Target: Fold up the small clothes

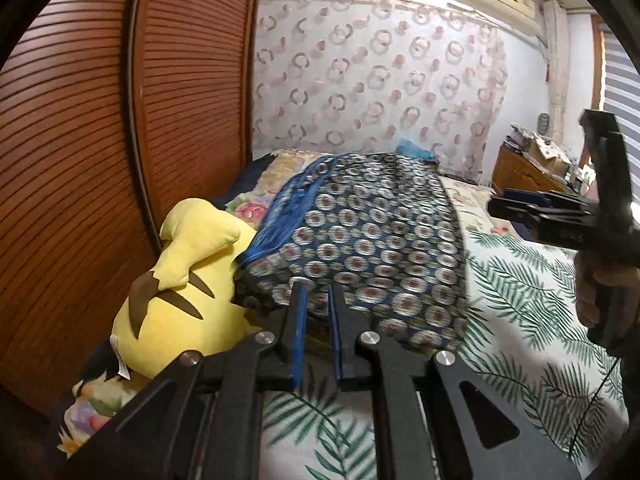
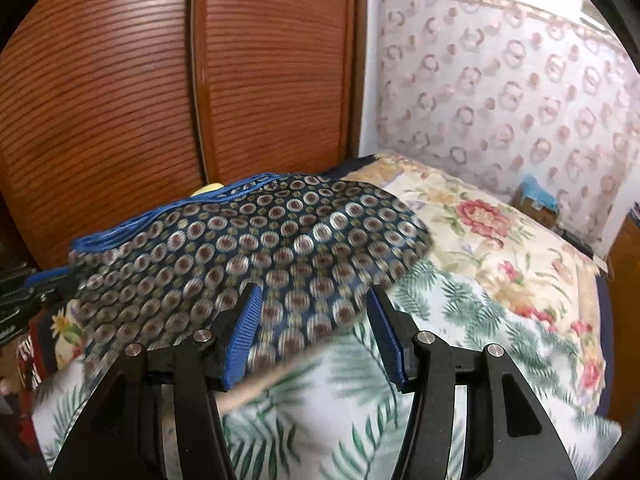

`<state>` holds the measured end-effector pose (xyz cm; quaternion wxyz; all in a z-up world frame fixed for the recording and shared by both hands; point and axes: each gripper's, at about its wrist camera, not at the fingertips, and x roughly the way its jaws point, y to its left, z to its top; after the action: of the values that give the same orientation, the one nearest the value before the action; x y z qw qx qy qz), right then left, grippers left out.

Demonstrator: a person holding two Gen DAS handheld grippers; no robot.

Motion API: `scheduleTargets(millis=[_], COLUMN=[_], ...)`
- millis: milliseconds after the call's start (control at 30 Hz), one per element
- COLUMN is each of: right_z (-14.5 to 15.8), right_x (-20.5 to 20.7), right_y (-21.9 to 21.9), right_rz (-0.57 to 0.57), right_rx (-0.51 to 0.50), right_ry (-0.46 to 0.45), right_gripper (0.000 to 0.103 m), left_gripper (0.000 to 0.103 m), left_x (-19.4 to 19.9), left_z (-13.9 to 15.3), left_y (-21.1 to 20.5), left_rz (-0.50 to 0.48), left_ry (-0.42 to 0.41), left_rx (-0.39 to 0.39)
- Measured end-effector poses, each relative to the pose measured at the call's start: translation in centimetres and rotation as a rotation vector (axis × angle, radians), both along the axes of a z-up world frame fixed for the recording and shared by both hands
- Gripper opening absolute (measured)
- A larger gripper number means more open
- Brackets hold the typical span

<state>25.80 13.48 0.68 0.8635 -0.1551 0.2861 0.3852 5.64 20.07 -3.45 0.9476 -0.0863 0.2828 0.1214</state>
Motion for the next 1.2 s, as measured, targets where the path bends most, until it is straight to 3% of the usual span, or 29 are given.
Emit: scheduleTargets(millis=[333, 433, 833, 1200], right_z=[1.9, 2.4, 3.1, 4.7], right_x=[-7.1, -8.9, -13.6, -16.1], right_y=[-10.4, -13.2, -20.2, -24.4], right_rz=[-0.170, -0.236, -0.410, -0.556], right_rx=[0.081, 0.094, 0.117, 0.163], right_ry=[-0.028, -0.041, -0.087, -0.142], right_gripper=[0.084, 0.087, 0.088, 0.088], left_gripper=[0.011, 0.016, 0.019, 0.019], left_x=[-0.2, -0.1, 1.3, 2.0], left_z=[1.7, 2.2, 3.8, 7.1], left_y=[-6.5, -8.5, -14.9, -18.6], left_rz=[-0.117, -0.160, -0.239, -0.286], left_ry=[-0.014, -0.028, -0.034, -0.097], left_rx=[0.049, 0.042, 0.045, 0.059])
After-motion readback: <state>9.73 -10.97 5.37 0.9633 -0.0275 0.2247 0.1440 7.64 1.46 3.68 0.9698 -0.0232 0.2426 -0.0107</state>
